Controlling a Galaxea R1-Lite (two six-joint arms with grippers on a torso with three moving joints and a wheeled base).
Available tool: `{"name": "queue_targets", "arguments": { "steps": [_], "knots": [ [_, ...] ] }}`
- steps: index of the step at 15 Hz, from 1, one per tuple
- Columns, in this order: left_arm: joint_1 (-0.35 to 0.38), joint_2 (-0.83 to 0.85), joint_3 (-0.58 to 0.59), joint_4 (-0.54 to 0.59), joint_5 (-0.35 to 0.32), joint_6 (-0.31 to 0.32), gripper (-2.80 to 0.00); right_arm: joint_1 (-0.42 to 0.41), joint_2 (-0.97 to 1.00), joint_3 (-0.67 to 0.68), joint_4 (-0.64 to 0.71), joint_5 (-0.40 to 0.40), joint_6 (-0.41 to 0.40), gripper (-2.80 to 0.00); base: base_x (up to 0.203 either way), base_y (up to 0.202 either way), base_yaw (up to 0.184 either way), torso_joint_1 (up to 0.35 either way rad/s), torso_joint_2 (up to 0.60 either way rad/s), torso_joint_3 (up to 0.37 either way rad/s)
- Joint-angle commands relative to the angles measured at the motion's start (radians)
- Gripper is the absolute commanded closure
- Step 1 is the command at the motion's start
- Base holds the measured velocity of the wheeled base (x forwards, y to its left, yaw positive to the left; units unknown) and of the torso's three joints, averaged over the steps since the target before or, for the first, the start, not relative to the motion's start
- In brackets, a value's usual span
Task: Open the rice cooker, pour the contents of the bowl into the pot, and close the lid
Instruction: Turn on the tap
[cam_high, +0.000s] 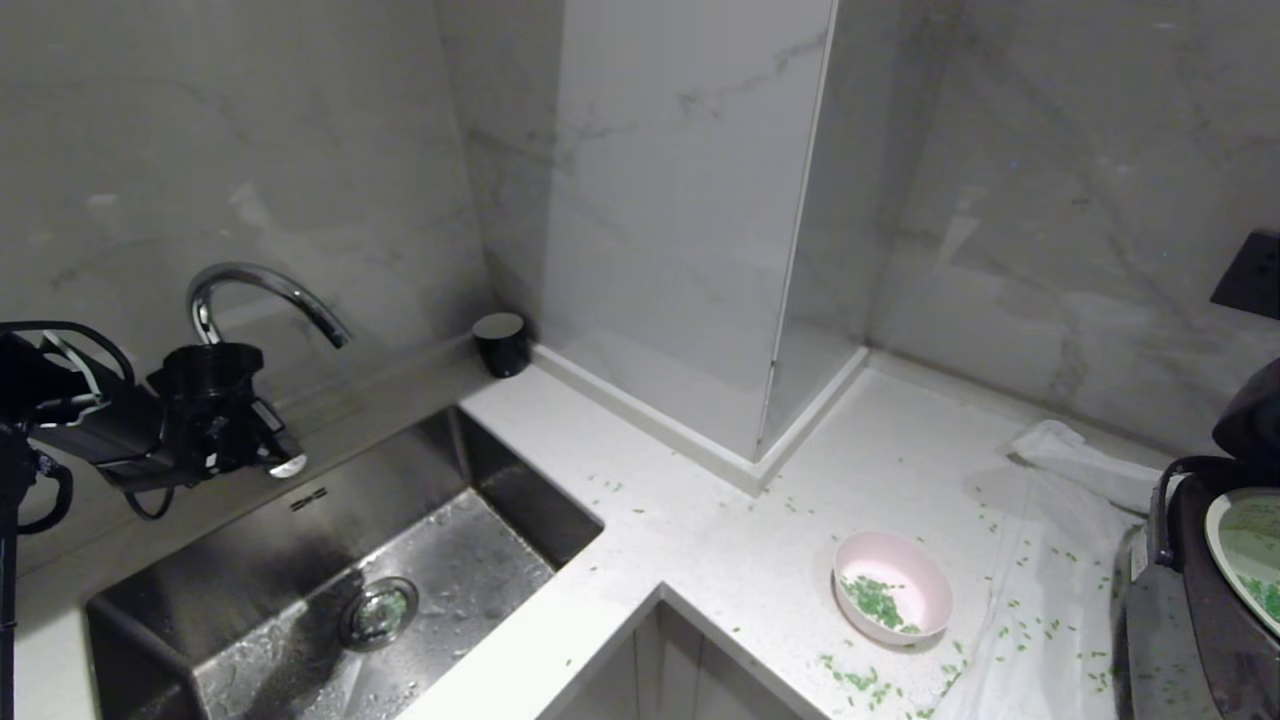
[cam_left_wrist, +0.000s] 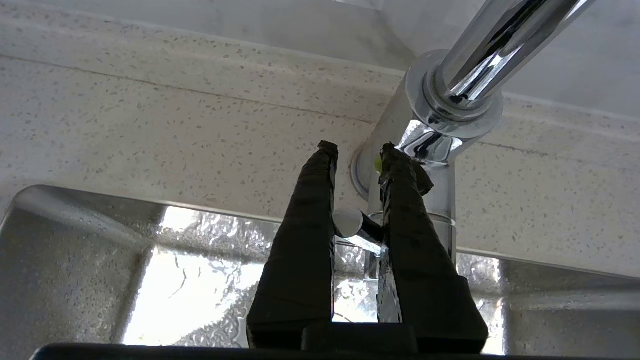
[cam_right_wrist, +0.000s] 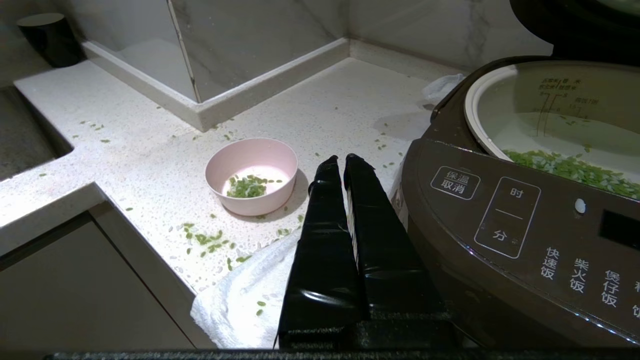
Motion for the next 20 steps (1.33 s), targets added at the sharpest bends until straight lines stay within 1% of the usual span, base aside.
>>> {"name": "queue_targets", "arguments": {
  "steps": [1, 11, 14, 20],
  "knots": [
    [0.007, -0.001, 0.012, 0.002, 0.003, -0.001, 0.00, 0.000, -0.002, 0.000, 0.000, 0.000, 0.000, 0.00, 0.000, 0.000, 0.000, 0.000, 0.00, 0.000],
    [-0.010, -0.031, 0.059, 0.002, -0.010, 0.004, 0.00, 0.000, -0.002, 0.000, 0.000, 0.000, 0.000, 0.00, 0.000, 0.000, 0.000, 0.000, 0.00, 0.000],
    [-0.010, -0.030, 0.059, 0.030, -0.010, 0.001, 0.00, 0.000, -0.002, 0.000, 0.000, 0.000, 0.000, 0.00, 0.000, 0.000, 0.000, 0.000, 0.00, 0.000],
    [-0.004, -0.013, 0.045, 0.030, -0.010, -0.002, 0.00, 0.000, 0.000, 0.000, 0.000, 0.000, 0.000, 0.00, 0.000, 0.000, 0.000, 0.000, 0.00, 0.000]
  ]
}}
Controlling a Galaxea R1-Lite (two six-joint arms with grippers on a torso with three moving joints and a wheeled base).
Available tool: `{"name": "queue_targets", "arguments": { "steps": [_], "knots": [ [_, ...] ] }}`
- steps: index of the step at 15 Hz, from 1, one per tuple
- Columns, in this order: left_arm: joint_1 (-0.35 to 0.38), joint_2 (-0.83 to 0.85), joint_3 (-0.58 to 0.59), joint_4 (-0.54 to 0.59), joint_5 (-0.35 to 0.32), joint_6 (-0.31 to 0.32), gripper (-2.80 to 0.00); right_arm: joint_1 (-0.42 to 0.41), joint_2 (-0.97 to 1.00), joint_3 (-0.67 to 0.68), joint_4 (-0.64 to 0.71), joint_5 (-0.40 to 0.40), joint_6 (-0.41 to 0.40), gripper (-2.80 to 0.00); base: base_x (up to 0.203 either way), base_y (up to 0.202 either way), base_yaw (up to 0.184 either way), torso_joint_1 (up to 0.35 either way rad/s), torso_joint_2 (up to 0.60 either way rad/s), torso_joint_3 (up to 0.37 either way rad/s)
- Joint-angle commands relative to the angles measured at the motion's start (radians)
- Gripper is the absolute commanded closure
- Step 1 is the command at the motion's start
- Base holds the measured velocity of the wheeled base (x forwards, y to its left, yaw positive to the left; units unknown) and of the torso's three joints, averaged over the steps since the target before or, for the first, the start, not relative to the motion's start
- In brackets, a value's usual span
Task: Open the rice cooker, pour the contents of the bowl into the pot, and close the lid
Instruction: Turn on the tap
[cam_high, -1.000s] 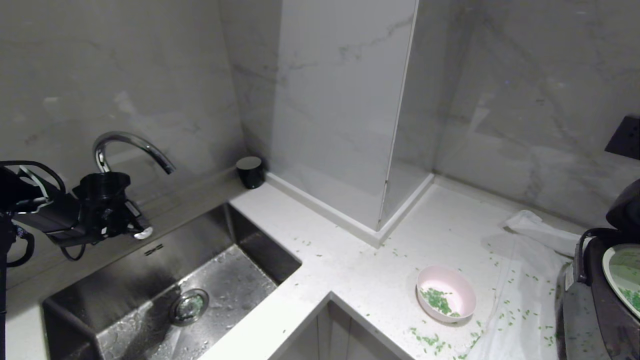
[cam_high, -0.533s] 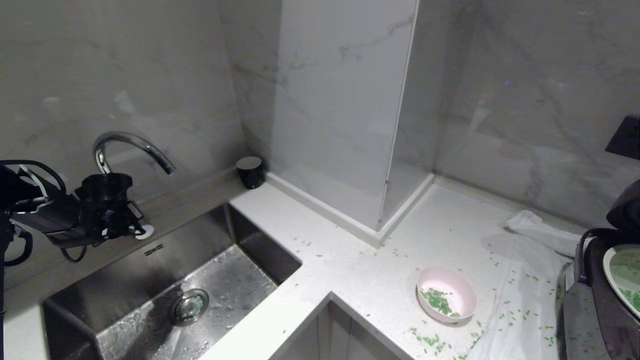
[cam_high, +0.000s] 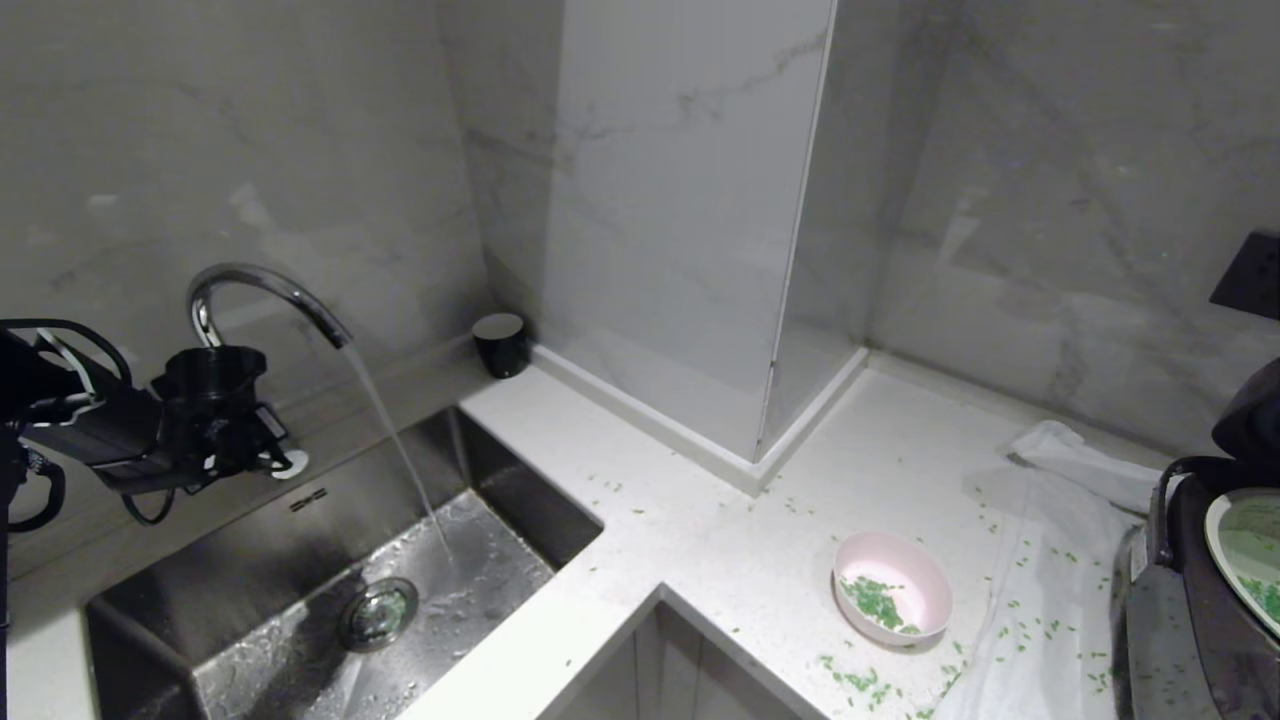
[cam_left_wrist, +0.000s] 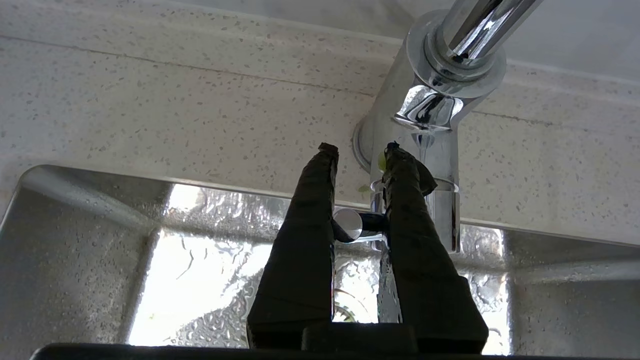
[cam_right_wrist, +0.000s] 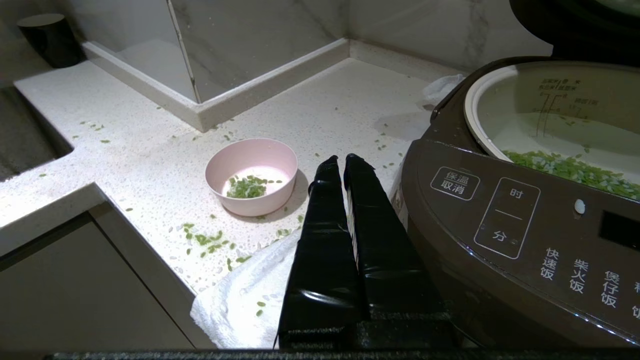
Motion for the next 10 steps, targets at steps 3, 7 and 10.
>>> {"name": "queue_targets", "arguments": {
  "steps": [3, 7, 10],
  "knots": [
    [0.004, 0.035, -0.022, -0.005, 0.008, -0.005, 0.00, 0.000, -0.002, 0.000, 0.000, 0.000, 0.000, 0.00, 0.000, 0.000, 0.000, 0.000, 0.00, 0.000],
    [0.004, 0.019, -0.021, -0.004, 0.006, -0.004, 0.00, 0.000, -0.002, 0.000, 0.000, 0.000, 0.000, 0.00, 0.000, 0.000, 0.000, 0.000, 0.00, 0.000],
    [0.004, 0.019, -0.016, -0.004, 0.005, -0.005, 0.00, 0.000, -0.002, 0.000, 0.000, 0.000, 0.000, 0.00, 0.000, 0.000, 0.000, 0.000, 0.00, 0.000]
  ]
}}
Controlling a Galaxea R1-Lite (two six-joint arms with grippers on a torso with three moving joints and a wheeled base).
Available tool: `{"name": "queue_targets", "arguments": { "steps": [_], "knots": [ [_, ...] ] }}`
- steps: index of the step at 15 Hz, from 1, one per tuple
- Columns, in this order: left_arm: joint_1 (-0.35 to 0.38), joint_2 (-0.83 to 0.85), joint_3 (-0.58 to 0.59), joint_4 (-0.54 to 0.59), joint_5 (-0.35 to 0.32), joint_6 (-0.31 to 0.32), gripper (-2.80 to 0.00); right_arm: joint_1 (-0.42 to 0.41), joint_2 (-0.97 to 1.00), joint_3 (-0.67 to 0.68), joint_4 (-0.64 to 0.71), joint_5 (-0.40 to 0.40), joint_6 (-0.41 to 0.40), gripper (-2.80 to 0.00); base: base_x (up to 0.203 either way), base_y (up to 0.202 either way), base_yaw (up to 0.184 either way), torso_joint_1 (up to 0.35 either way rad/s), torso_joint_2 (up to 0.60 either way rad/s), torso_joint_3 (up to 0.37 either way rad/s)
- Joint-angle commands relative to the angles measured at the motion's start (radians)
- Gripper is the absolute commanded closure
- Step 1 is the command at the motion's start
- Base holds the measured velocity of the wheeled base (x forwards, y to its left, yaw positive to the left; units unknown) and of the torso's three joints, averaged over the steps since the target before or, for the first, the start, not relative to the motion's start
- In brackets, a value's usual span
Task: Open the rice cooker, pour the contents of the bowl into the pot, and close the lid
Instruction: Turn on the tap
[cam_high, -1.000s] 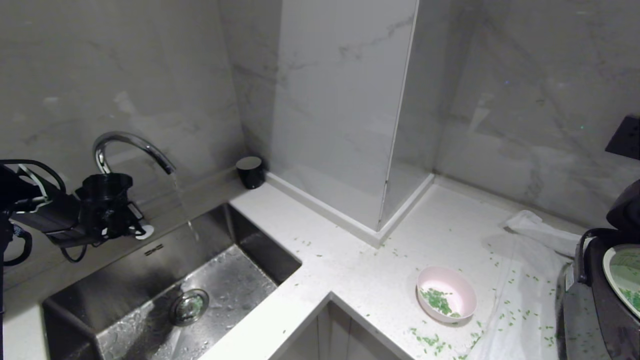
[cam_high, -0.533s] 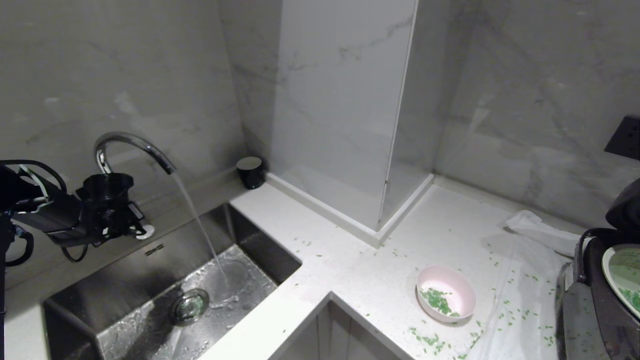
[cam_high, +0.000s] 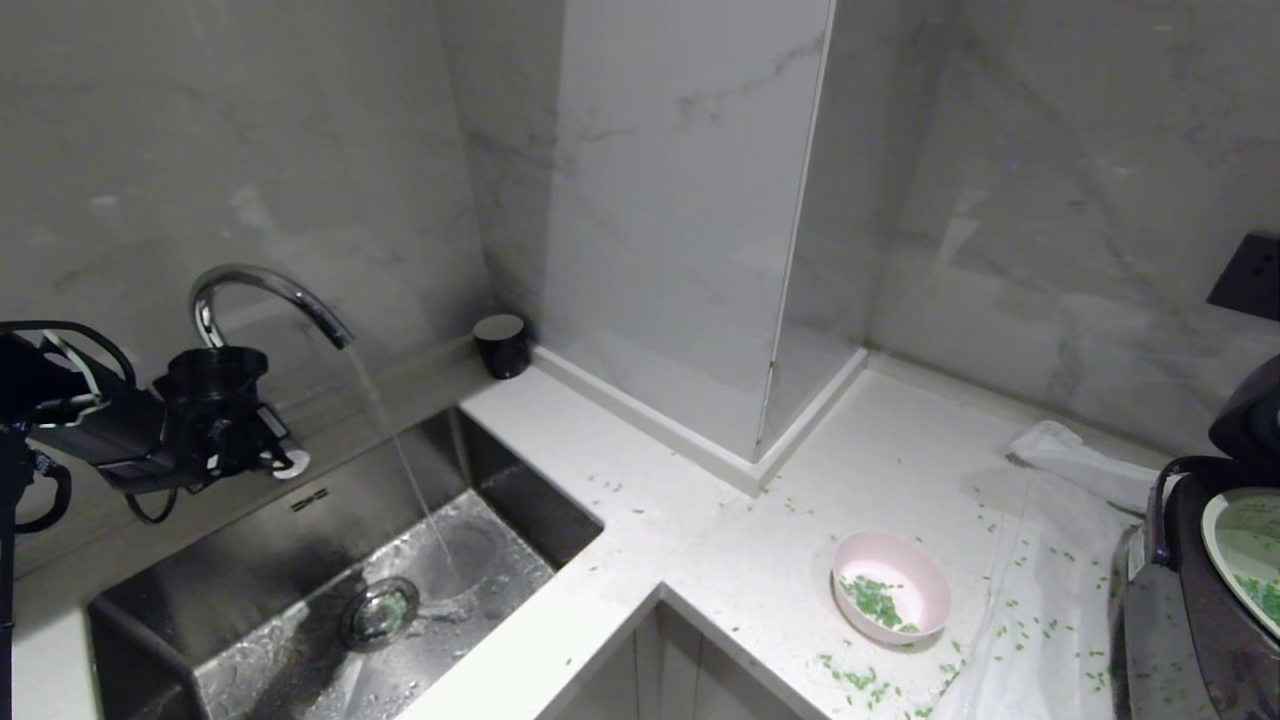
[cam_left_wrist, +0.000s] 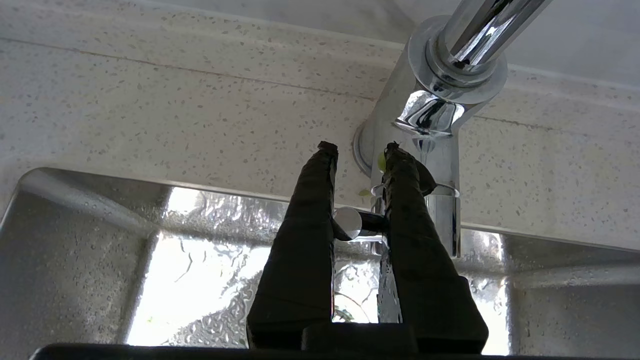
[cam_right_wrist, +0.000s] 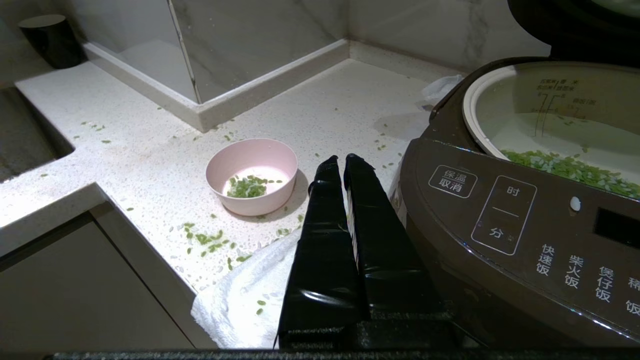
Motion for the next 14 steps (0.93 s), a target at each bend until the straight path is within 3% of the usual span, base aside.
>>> {"name": "queue_targets", "arguments": {
  "steps": [1, 9, 10, 14],
  "knots": [
    [0.000, 0.002, 0.003, -0.002, 0.001, -0.006, 0.00, 0.000, -0.002, 0.000, 0.000, 0.000, 0.000, 0.00, 0.000, 0.000, 0.000, 0.000, 0.00, 0.000],
    [-0.004, -0.025, 0.029, -0.007, -0.011, -0.007, 0.00, 0.000, -0.002, 0.000, 0.000, 0.000, 0.000, 0.00, 0.000, 0.000, 0.000, 0.000, 0.00, 0.000],
    [-0.004, -0.027, 0.029, -0.009, -0.010, -0.007, -2.80, 0.000, -0.002, 0.000, 0.000, 0.000, 0.000, 0.00, 0.000, 0.000, 0.000, 0.000, 0.00, 0.000],
    [0.000, -0.028, 0.028, -0.009, -0.009, -0.006, -2.80, 0.000, -0.002, 0.000, 0.000, 0.000, 0.000, 0.00, 0.000, 0.000, 0.000, 0.000, 0.00, 0.000]
  ]
}}
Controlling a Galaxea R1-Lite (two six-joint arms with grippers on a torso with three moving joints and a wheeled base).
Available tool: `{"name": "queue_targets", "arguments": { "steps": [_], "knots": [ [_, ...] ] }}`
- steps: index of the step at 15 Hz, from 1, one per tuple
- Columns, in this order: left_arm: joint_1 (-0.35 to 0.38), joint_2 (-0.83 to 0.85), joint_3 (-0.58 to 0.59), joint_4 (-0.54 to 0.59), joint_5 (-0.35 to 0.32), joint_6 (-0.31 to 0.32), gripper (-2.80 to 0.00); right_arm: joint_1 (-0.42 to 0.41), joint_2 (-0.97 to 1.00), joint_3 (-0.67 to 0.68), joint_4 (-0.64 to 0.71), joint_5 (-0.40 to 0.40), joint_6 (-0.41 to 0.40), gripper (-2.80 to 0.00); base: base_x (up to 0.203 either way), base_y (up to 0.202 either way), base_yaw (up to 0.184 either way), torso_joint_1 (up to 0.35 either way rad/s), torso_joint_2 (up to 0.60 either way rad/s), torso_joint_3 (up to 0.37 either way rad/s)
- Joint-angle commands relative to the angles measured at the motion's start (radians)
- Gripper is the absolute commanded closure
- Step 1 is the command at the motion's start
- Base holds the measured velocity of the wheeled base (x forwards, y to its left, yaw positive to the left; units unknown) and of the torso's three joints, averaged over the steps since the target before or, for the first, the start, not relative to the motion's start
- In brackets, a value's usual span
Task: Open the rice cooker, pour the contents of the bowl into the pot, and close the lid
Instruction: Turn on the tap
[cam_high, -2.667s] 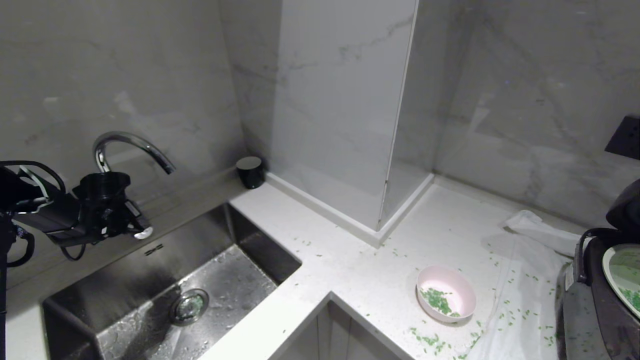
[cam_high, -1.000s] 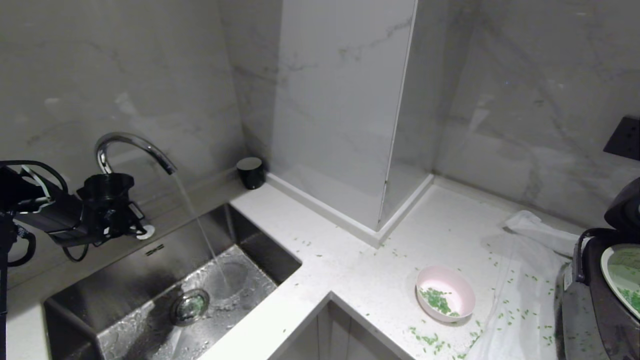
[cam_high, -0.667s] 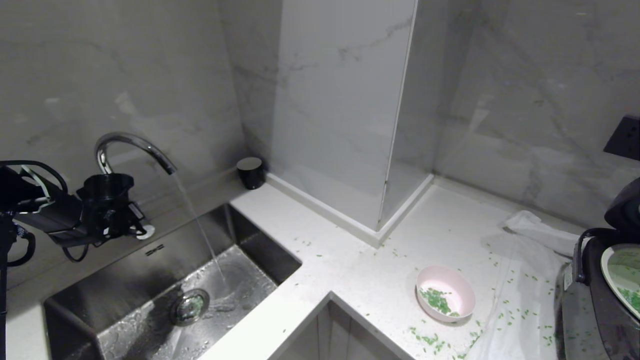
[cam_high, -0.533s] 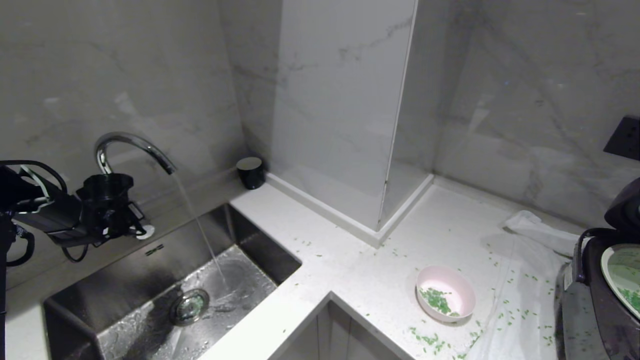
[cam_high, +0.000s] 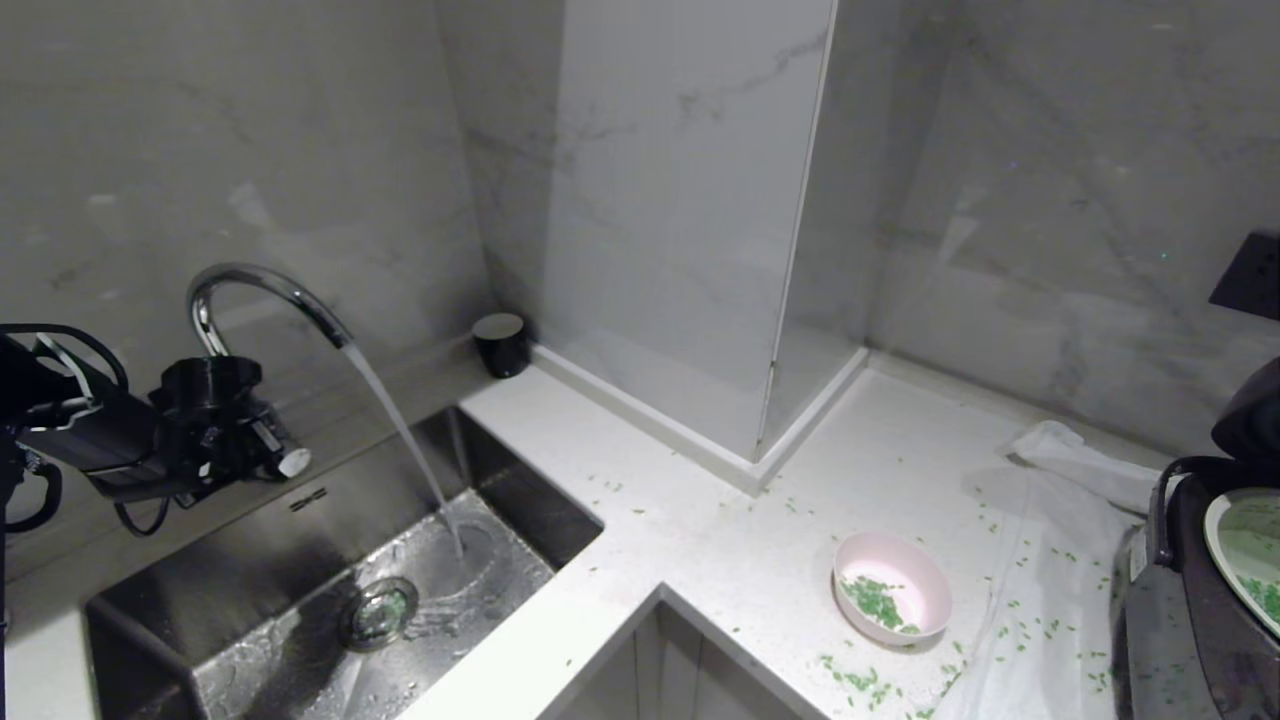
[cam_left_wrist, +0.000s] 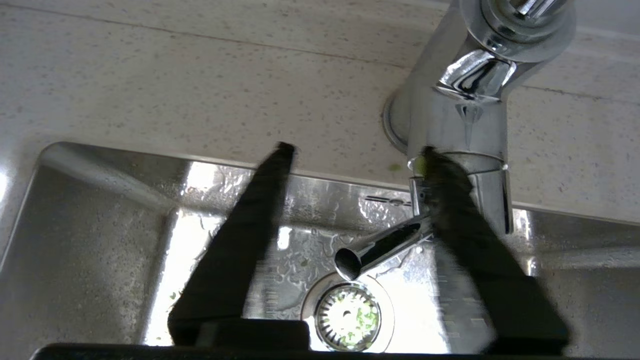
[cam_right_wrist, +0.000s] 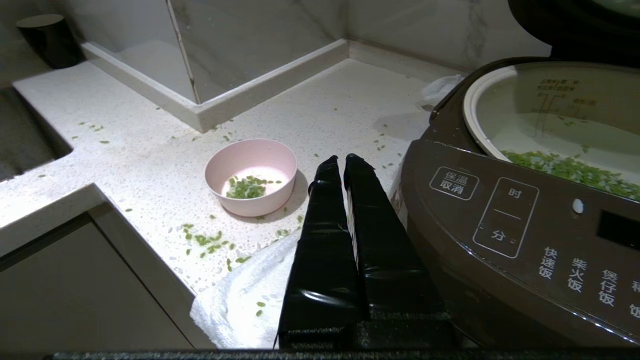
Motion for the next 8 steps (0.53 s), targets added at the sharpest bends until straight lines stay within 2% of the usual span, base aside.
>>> {"name": "queue_targets", "arguments": {
  "steps": [1, 8],
  "knots": [
    [0.001, -0.004, -0.002, -0.010, 0.002, -0.004, -2.80, 0.000, -0.002, 0.000, 0.000, 0.000, 0.000, 0.00, 0.000, 0.000, 0.000, 0.000, 0.00, 0.000],
    [-0.002, 0.007, -0.011, -0.007, 0.002, -0.006, -2.80, 0.000, -0.002, 0.000, 0.000, 0.000, 0.000, 0.00, 0.000, 0.000, 0.000, 0.000, 0.00, 0.000]
  ]
}}
